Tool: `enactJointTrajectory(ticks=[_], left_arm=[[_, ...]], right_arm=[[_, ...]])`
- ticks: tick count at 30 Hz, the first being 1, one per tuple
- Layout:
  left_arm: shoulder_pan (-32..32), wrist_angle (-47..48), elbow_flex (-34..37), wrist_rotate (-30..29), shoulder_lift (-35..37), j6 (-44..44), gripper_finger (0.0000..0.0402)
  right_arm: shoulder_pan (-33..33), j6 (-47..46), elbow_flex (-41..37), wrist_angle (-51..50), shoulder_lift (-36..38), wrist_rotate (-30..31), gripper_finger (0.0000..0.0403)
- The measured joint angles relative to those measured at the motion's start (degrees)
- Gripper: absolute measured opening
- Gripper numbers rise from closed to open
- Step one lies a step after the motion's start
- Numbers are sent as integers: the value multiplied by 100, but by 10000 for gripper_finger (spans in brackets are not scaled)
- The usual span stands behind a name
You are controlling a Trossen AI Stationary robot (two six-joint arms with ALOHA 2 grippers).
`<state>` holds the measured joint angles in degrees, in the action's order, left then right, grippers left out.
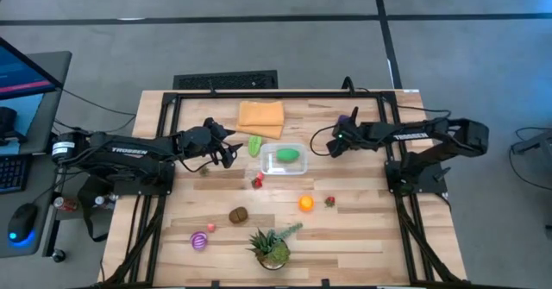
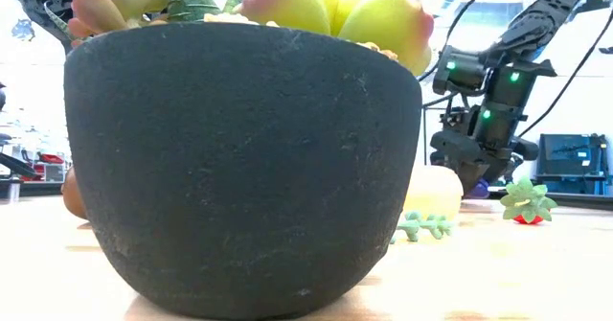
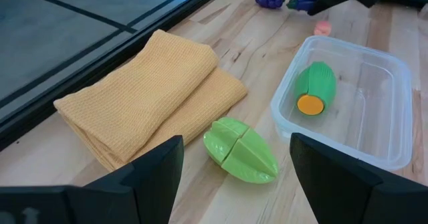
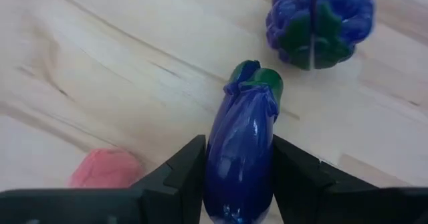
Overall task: Pick and placing Produce into tupperware
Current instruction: Put the violet eggplant into the transparent container
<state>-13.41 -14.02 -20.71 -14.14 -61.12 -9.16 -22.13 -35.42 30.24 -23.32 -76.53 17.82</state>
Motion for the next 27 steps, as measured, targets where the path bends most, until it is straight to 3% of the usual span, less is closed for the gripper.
enactJointTrajectory(ticks=[16, 20, 27], left_arm=[[-1, -2, 0, 18, 0, -62, 266], [0, -4, 0, 16, 0, -82, 266], [-1, -11, 0, 20, 0, -162, 266]], right_arm=[[1016, 458, 0, 299, 1319, 0, 137], [1355, 715, 39, 831, 1352, -2, 141], [1800, 1159, 696, 903, 1073, -1, 140]])
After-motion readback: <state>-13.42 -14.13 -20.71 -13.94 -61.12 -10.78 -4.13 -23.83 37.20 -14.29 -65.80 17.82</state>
